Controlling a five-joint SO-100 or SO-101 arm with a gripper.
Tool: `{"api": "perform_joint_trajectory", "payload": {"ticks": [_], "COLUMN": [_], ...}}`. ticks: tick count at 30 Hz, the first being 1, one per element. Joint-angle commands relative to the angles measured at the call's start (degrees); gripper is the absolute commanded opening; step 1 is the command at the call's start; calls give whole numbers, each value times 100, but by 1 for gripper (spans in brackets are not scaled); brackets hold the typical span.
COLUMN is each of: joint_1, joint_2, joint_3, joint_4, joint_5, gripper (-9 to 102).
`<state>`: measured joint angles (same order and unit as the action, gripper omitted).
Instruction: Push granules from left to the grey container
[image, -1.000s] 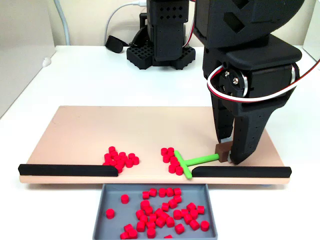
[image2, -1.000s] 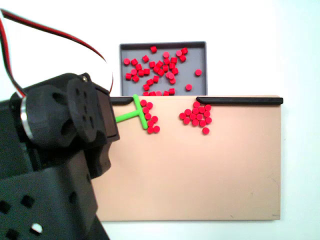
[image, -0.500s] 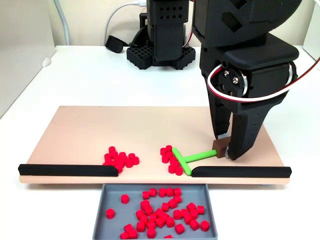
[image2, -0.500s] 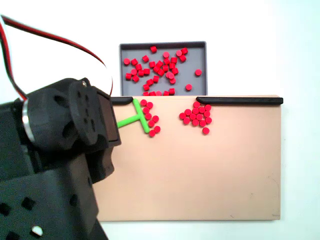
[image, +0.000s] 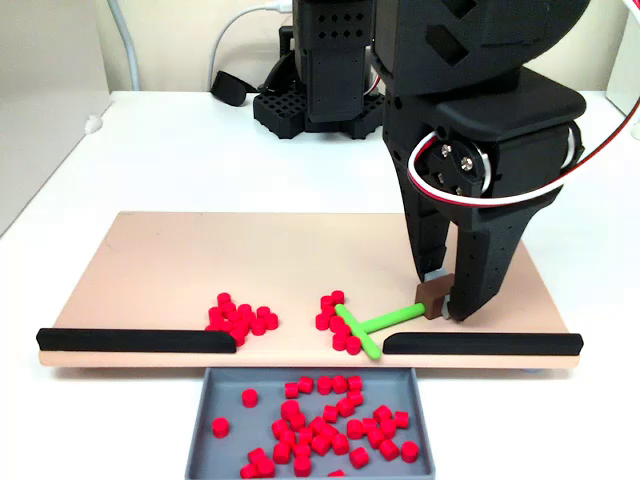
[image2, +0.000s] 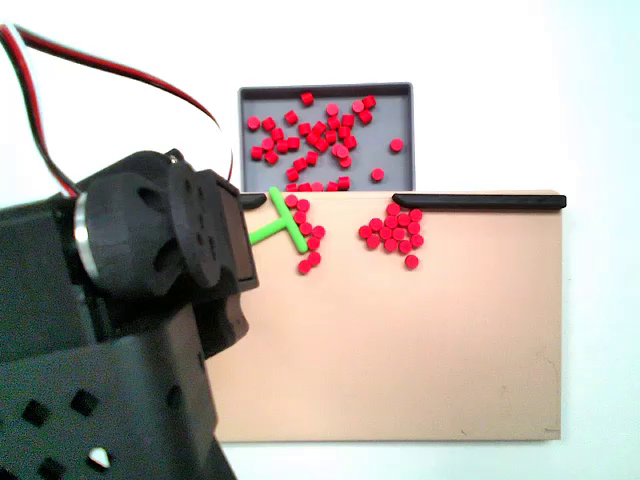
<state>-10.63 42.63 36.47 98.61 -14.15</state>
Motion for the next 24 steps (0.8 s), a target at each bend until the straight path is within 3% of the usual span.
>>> {"api": "perform_joint_trajectory", "payload": {"ticks": [1, 24], "joint_1": [88, 281], "joint_2": [431, 431], "joint_3": [-35, -35], "joint_4": [18, 18], "joint_5": [-141, -879], "gripper": [0, 0]}}
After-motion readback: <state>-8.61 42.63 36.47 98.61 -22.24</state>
